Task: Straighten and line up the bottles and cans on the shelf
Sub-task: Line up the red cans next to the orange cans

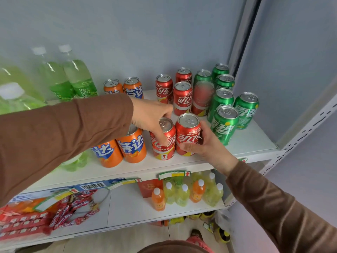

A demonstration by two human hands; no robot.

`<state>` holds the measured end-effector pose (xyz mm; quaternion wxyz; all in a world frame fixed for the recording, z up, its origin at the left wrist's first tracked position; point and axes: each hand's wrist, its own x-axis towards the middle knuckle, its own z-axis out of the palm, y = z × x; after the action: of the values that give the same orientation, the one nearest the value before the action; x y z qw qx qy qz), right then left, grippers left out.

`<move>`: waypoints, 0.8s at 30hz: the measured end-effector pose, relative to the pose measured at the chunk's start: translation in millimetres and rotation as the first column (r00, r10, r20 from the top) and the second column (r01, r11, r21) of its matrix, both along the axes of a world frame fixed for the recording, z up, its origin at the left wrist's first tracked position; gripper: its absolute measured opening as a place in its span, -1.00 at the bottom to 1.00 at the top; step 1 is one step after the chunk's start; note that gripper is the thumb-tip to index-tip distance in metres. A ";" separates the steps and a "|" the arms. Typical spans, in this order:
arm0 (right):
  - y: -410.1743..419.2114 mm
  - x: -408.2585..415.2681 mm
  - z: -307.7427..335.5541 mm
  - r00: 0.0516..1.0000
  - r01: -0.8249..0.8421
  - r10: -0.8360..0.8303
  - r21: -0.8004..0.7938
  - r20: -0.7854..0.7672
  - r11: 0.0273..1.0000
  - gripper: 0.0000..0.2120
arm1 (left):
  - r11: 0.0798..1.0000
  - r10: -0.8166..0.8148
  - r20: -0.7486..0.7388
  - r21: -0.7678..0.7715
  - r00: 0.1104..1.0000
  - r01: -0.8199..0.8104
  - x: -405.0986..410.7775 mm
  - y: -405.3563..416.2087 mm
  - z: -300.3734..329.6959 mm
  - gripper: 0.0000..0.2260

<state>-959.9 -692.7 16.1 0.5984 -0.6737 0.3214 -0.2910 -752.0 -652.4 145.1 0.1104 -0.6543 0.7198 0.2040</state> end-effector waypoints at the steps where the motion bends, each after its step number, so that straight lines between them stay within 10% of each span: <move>1: -0.4 -0.1 0.2 1.000 -0.003 0.003 -0.008 -0.006 1.000 -0.39 | 1.000 0.005 -0.005 0.004 1.000 -0.005 -0.6 0.0 0.0 -0.41; 9: 3.5 -11.4 42.5 1.000 -0.025 0.023 -0.101 -0.014 0.995 -0.28 | 0.991 0.033 -0.096 0.130 0.995 -0.020 12.1 -9.9 24.1 -0.27; 15: -43.1 -19.4 113.1 0.987 -0.034 -0.024 -0.352 -0.159 0.935 -0.51 | 0.990 0.064 -0.221 -0.106 0.973 -0.089 29.3 -53.4 55.2 -0.45; 24: -144.3 4.2 116.2 0.677 -0.236 -0.326 -0.615 -0.660 0.753 -0.35 | 0.961 0.044 -0.129 -0.265 0.991 -0.077 33.4 -125.2 21.4 -0.33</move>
<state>-955.6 -837.1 132.4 0.1333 -0.8880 0.4275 -0.1046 -718.6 -777.6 166.5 -0.0300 -0.6714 0.7257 0.1472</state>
